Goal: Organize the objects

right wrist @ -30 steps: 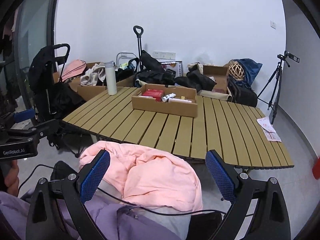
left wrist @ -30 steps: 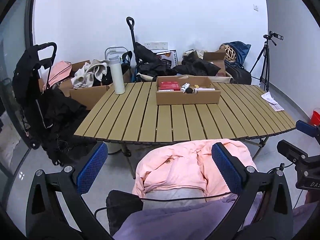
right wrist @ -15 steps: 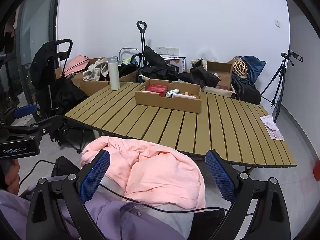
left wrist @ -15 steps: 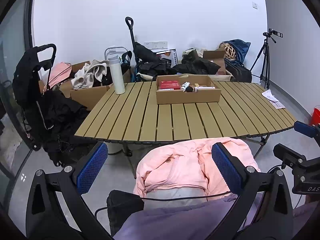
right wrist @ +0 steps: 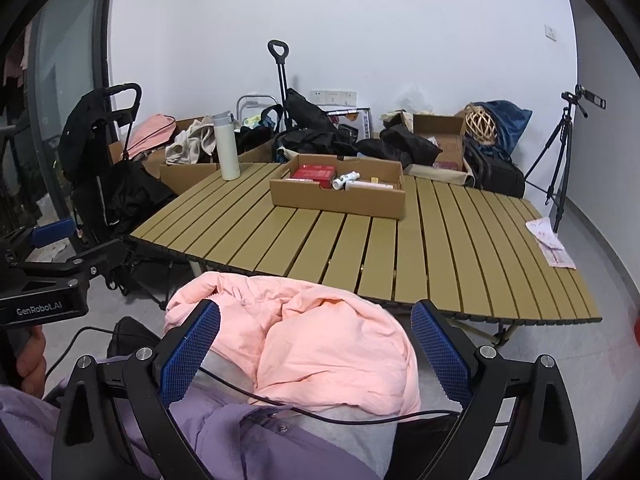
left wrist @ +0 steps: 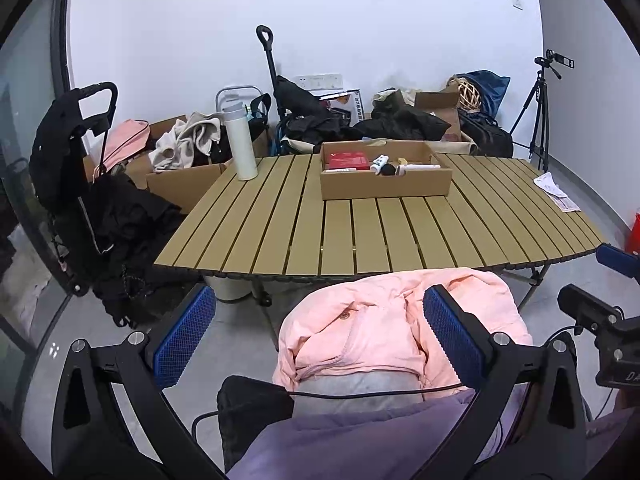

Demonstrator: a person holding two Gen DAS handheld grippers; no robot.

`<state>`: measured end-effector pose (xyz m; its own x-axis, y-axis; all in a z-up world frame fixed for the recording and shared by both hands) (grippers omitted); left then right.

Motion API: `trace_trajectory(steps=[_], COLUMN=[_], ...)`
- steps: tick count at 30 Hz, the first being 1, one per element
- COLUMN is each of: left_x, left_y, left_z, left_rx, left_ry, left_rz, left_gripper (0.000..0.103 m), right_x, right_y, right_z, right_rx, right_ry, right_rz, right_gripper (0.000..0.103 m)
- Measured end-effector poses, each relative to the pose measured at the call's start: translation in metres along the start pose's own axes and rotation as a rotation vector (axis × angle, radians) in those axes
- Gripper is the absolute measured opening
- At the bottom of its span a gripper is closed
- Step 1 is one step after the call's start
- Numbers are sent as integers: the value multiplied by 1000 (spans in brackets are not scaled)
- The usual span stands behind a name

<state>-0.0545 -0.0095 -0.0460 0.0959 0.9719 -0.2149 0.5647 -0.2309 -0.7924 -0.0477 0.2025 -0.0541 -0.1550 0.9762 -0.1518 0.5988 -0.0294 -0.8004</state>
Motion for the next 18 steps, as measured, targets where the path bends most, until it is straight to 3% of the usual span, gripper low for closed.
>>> trace_trajectory(steps=[18], left_x=[-5], left_y=[2], left_z=[8], left_rx=[-18], left_ry=[16], left_rz=[-18], left_gripper=[103], right_x=[3], right_y=[6], right_z=[11], right_rx=[-37], right_ry=[30], right_rz=[12], right_gripper=[98])
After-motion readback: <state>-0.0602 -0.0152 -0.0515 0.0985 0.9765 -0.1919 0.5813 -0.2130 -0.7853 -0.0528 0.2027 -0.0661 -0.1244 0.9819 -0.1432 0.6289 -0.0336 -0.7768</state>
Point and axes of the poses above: each gripper's, at about its wrist camera, not at the fingertips, and z roughly the way its jaws point, x to its right, y to its underside, the point moved 10 cm from there along z, roughly the way its jaws point, and after that the axes turned 10 degrees about z, right-handed, at the moved point
